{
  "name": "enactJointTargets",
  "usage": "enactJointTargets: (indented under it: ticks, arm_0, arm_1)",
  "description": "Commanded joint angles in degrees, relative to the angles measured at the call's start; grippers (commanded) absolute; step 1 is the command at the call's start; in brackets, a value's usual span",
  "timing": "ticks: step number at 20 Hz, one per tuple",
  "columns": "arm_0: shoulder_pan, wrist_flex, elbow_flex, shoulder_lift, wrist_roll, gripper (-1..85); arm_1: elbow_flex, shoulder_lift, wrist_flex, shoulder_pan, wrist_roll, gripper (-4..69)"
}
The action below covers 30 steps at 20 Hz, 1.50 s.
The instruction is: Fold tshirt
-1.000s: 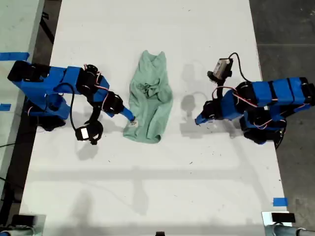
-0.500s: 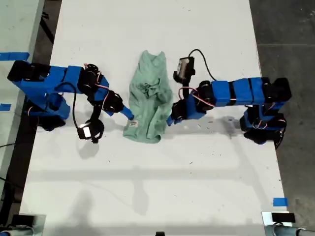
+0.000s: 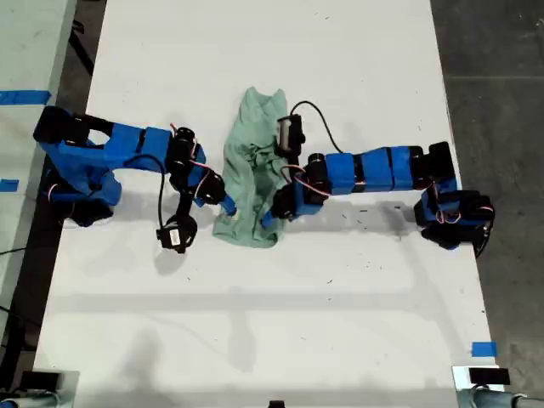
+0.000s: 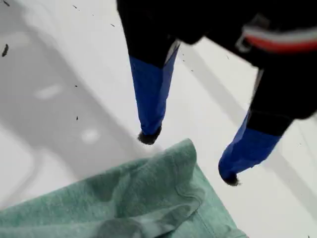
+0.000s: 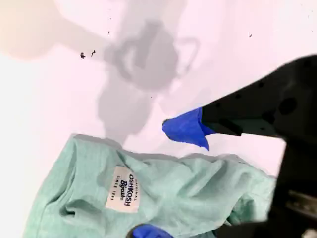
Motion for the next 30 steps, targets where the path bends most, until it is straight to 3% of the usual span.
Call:
enactJointTargets:
  ticks: [1,8,11,13,15,16,17,20,25,28,30]
  arm_0:
    - [-1.32,-2.37,-5.19,-3.34,1.14,18.6]
    - [-2.64,-4.75,-11.16,-13.97,2.11,26.6]
    - [-2.90,-6.33,-12.66,-19.95,2.46,25.0]
    - [-2.81,-5.98,-14.85,-25.40,2.20,19.5]
    - [-2.29,-5.98,-15.91,-28.21,0.70,6.1]
    - [-1.85,-6.24,-16.26,-28.30,0.09,0.1]
    - [-1.49,-6.59,-17.31,-28.21,0.44,0.1]
    - [-0.35,-4.31,-21.97,-27.60,1.32,0.1]
    - [6.06,1.85,-30.32,-21.97,0.53,0.0]
    - [10.90,10.55,-43.07,-22.85,0.70,0.0]
    - [13.54,10.20,-43.51,-19.51,-0.09,0.0]
  arm_1:
    - [-4.48,-0.70,-1.85,0.62,-0.97,24.4]
    - [-4.39,-6.50,-4.83,1.76,-1.93,25.1]
    - [-4.39,-9.76,-5.89,2.37,-1.76,22.6]
    - [-4.66,-11.60,-5.89,2.37,-1.67,16.3]
    - [-4.83,-12.48,-5.89,2.02,-1.49,0.8]
    - [-4.83,-12.57,-5.80,1.67,-1.49,-1.0]
    - [-4.83,-12.66,-5.80,1.23,-1.32,-1.0]
    - [-5.36,-11.07,-5.71,-0.53,-1.14,-1.0]
    - [-6.15,-0.09,0.88,-6.33,-1.49,-1.0]
    - [-6.77,5.36,2.81,-11.87,0.00,-1.0]
    - [-11.78,5.98,6.33,-15.12,1.14,-1.0]
